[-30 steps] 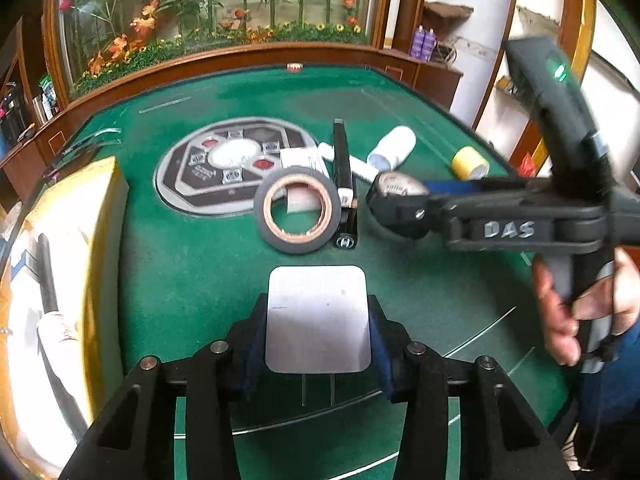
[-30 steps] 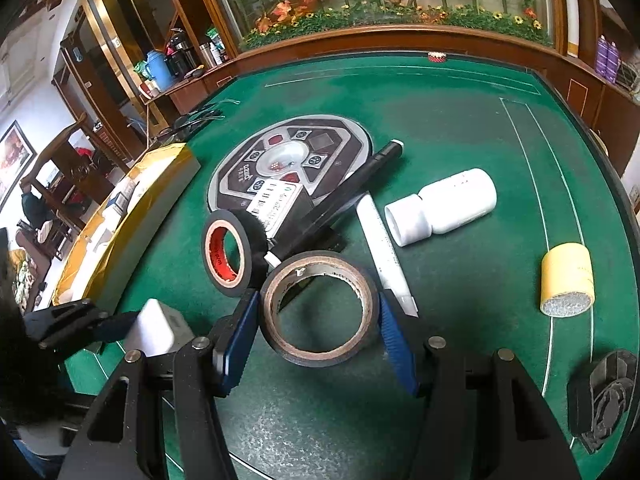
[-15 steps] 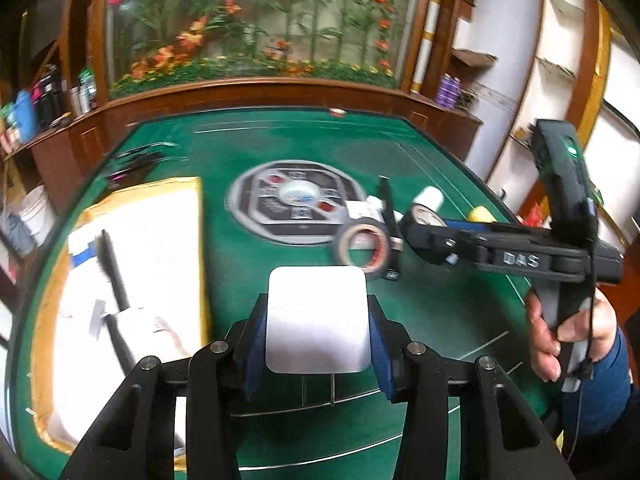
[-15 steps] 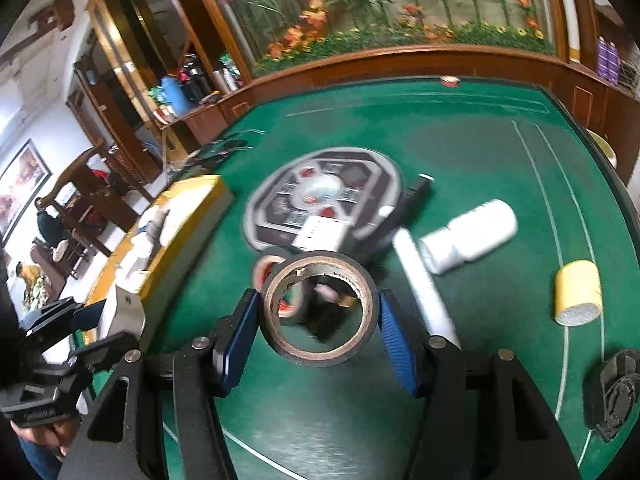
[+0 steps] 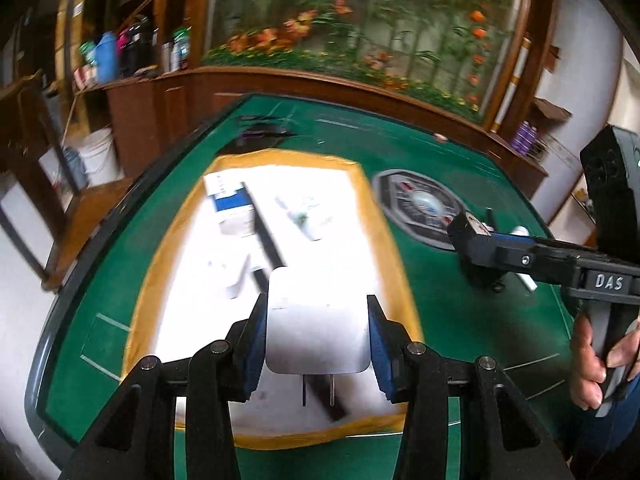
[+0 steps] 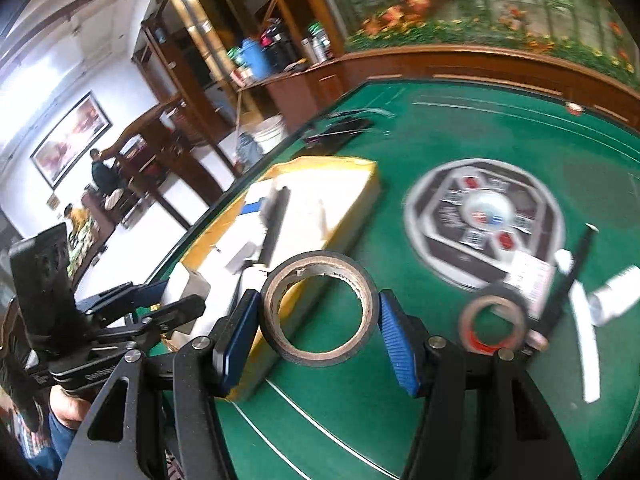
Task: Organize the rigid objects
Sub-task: 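Carry the charger with the left gripper while the right gripper carries the tape roll to the tray, then open the left gripper to drop the charger while the right gripper releases the tape roll into the tray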
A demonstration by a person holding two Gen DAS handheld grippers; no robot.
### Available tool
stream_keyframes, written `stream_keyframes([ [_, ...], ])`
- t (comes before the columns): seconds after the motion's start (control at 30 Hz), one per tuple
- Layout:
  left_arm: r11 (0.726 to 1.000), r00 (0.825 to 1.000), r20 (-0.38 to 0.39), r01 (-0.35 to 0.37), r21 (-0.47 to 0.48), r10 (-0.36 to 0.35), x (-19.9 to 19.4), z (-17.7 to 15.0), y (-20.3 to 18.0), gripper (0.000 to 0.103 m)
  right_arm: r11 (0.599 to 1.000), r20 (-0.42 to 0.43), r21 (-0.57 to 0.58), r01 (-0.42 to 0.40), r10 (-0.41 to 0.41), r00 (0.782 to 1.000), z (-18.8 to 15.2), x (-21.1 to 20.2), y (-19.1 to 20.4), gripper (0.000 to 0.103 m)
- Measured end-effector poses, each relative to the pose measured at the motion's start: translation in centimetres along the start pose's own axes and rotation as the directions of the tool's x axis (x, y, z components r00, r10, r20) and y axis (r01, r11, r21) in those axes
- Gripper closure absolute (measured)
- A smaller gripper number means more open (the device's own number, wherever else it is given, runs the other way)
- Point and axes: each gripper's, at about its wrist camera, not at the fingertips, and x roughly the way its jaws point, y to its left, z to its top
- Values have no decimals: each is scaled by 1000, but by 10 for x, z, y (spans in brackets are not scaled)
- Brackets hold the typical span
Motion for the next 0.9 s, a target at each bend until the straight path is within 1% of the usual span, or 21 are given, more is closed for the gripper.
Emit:
stream_keyframes([
  [0.1, 999, 999, -18, -32, -14, 32, 8, -6, 12, 55, 1000, -47, -3, -29, 29, 998, 10, 23, 14, 44],
  [0.23, 999, 998, -43, -37, -32, 35, 17, -12, 22, 55, 999, -118, 7, -49, 49, 992, 24, 60, 30, 44],
  [0.27, 999, 998, -47, -39, -34, 38, 18, -12, 24, 55, 999, -125, 4, -48, 49, 991, 27, 67, 32, 44],
  [0.47, 997, 997, -66, -52, -49, 48, 30, -14, 31, 55, 1000, -185, -5, 11, -12, 983, 45, 107, 44, 44],
  [0.6, 997, 996, -71, -49, -52, 46, 33, -13, 36, 55, 1000, -246, 27, 9, -2, 969, 47, 132, 41, 44],
  [0.7, 997, 996, -78, -52, -50, 48, 38, -12, 37, 55, 999, -257, 31, 25, -16, 966, 49, 140, 42, 44],
  [0.8, 997, 994, -82, -70, -41, 66, 43, -11, 36, 55, 999, -268, 31, 38, -28, 963, 52, 145, 44, 44],
  [0.9, 996, 993, -88, -83, -35, 79, 47, -11, 37, 55, 998, -279, 4, 59, -56, 959, 53, 150, 49, 44],
])
